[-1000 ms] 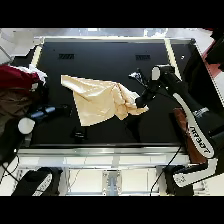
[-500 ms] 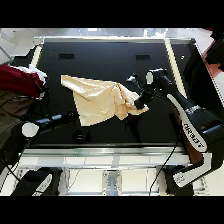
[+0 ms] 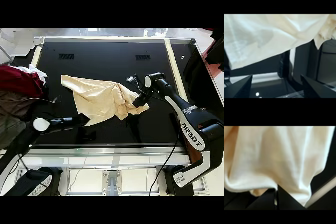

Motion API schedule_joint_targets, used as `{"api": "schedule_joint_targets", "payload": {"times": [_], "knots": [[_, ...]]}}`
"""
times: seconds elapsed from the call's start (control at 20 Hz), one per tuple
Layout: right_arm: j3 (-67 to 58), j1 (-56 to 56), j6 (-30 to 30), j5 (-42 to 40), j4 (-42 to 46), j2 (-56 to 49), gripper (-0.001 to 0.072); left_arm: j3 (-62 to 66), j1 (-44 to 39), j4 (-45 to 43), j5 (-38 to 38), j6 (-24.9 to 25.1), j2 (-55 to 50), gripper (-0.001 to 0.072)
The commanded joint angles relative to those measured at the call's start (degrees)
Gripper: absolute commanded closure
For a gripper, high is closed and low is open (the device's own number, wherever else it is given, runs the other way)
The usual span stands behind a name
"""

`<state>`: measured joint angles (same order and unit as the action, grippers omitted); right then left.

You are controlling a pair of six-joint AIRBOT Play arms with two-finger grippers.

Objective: Fold the shirts.

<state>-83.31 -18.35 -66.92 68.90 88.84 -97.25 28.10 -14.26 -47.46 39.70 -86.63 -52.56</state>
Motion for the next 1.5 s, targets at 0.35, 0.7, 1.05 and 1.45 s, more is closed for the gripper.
{"api": "schedule_joint_targets", "payload": {"times": [0.35,0.7,1.05,1.45], "knots": [[0.26,0.15,-4.26,-5.86,1.38,0.0,0.0692,-0.02,-5.09,3.34,-5.88,-3.21,-10.34,0.002],[0.26,0.15,-4.26,-5.25,1.31,0.0,0.0691,-0.02,-4.46,-1.03,-6.71,-4.92,-10.34,0.011],[0.26,0.15,-4.24,-4.83,1.11,0.0,0.0691,-0.02,-3.87,-7.23,-8.26,-11.23,-10.4,0.011],[0.2,0.15,-4.48,-4.85,1.03,0.22,0.0691,0.04,-3.91,-6.32,-17.38,-14.14,-13.88,0.047]]}}
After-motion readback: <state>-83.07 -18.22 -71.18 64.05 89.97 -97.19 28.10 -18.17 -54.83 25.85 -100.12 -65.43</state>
